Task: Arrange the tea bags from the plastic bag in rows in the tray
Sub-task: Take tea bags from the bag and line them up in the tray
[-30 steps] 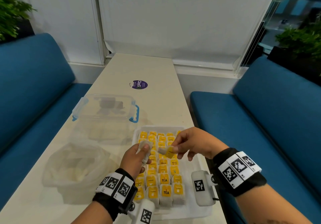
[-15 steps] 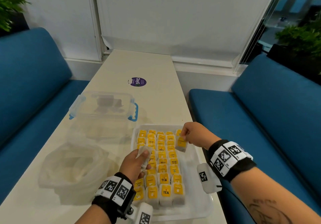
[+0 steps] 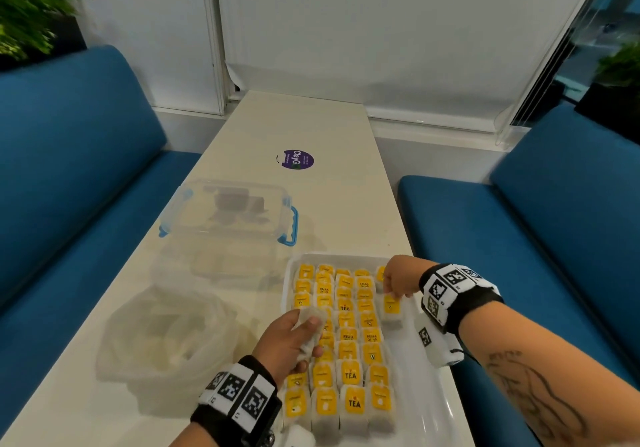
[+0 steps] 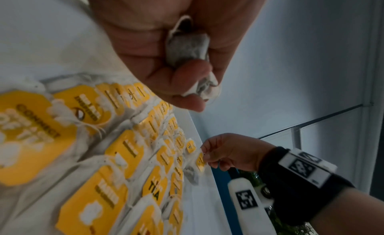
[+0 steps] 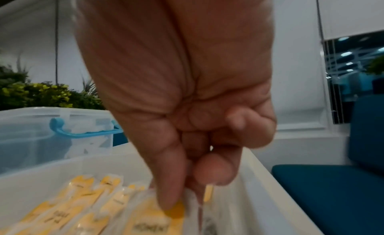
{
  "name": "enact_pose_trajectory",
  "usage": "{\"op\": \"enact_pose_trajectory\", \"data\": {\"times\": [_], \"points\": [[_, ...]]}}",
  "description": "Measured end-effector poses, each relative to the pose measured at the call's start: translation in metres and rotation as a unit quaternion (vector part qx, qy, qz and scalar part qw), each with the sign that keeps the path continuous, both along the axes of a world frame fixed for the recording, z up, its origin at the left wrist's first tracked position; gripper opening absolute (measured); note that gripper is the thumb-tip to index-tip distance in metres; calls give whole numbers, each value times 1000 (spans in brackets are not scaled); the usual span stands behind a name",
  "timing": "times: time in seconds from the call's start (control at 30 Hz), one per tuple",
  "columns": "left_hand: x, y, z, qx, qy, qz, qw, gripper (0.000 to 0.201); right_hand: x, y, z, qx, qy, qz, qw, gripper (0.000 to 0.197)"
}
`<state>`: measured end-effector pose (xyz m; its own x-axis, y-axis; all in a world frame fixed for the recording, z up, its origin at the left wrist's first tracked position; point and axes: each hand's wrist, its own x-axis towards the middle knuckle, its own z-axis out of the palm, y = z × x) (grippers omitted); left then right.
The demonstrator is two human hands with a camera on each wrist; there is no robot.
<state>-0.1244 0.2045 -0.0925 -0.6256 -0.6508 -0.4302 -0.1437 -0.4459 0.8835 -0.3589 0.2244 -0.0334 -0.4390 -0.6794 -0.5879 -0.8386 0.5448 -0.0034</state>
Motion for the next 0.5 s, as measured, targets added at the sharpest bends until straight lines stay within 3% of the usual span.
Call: {"op": "enact_pose_trajectory", "data": {"times": [0.2, 0.5], "points": [[2, -2, 1, 10, -4, -23, 1000, 12, -1, -17, -11, -5, 74, -15, 997, 26], [2, -3, 2, 20, -5, -42, 999, 10, -5, -24, -20, -74, 90, -43, 992, 27]]}}
